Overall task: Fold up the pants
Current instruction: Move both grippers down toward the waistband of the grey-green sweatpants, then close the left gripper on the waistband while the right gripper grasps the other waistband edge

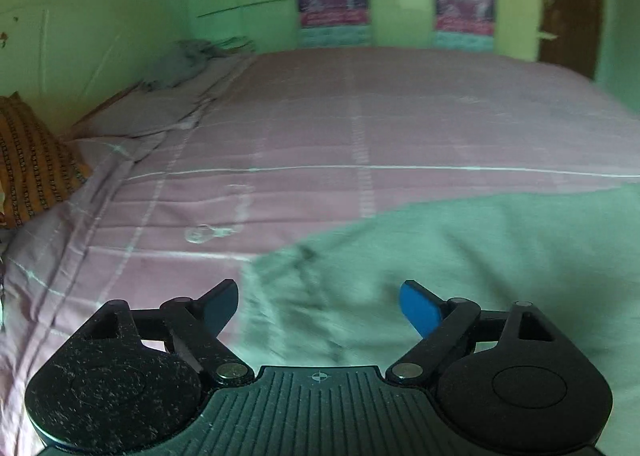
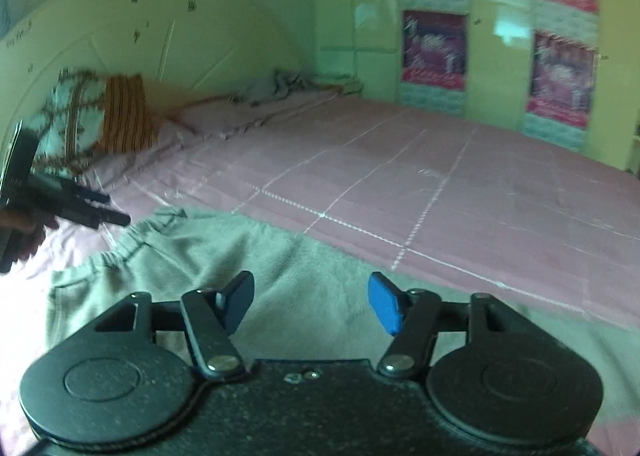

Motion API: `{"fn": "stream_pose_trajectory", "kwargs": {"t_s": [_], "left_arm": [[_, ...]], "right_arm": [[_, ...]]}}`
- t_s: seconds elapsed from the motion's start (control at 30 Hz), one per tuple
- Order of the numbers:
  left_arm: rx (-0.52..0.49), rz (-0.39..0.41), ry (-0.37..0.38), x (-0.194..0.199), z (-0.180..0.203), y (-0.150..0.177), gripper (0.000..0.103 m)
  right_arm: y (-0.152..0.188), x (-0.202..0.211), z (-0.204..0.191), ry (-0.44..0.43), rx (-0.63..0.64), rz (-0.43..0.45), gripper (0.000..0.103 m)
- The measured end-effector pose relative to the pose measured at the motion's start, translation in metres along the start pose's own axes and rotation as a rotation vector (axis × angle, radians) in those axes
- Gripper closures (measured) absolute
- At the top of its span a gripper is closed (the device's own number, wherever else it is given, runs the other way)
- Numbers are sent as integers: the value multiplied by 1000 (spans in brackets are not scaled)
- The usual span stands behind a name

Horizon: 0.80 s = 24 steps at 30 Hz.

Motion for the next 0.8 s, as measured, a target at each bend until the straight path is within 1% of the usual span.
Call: {"fn": "stream_pose_trajectory", "kwargs": {"t_s": [0.03,0.1,0.2,0.27,0.33,0.47,0.57,0.6,0.67,0.73,0.8], "left_arm": [[26,-11,0,-12,-9,-2,15],[45,-34,15,-40,-20,-5,15],[-21,-69,-1,-69,-27,-3,15],[-76,-97,-26,-87,-32,-1,15],[-124,-120,-29,-103,-35,-1,15],[-159,-136,16,-123,-38,-3,15],[-199,-161,53,-136,-34,-3,15],[-191,-169,78,-137,-32,-2,15],[-164,-183,121,-140,-32,-1,15],[-134,-197,160,-141,-34,2,15],[-109,-237,244,-139,-27,6,15]], "right_arm": [[-2,-19,5,-9,2,-18,54],[0,-53,19,-23,-1,-51,57],[3,-93,36,-24,-1,-78,58],[6,-118,46,-26,10,-87,57],[10,-138,54,-17,23,-109,56],[16,-168,65,-11,79,-156,54],[20,-188,70,-11,122,-202,48],[22,-196,74,-9,140,-223,45],[28,-205,78,-4,168,-264,44],[31,-208,77,-32,179,-282,43],[32,-210,76,-40,197,-302,43]]}}
Point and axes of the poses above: each gripper's, at about its wrist camera, not at the fingertips, and x roughly against the way its jaws point, z to its right, y to its underside, the point moved 10 cm from there along -x, roughly the way its jaws point, and after that the axes turned 1 degree about -z, right-handed, at the moved point
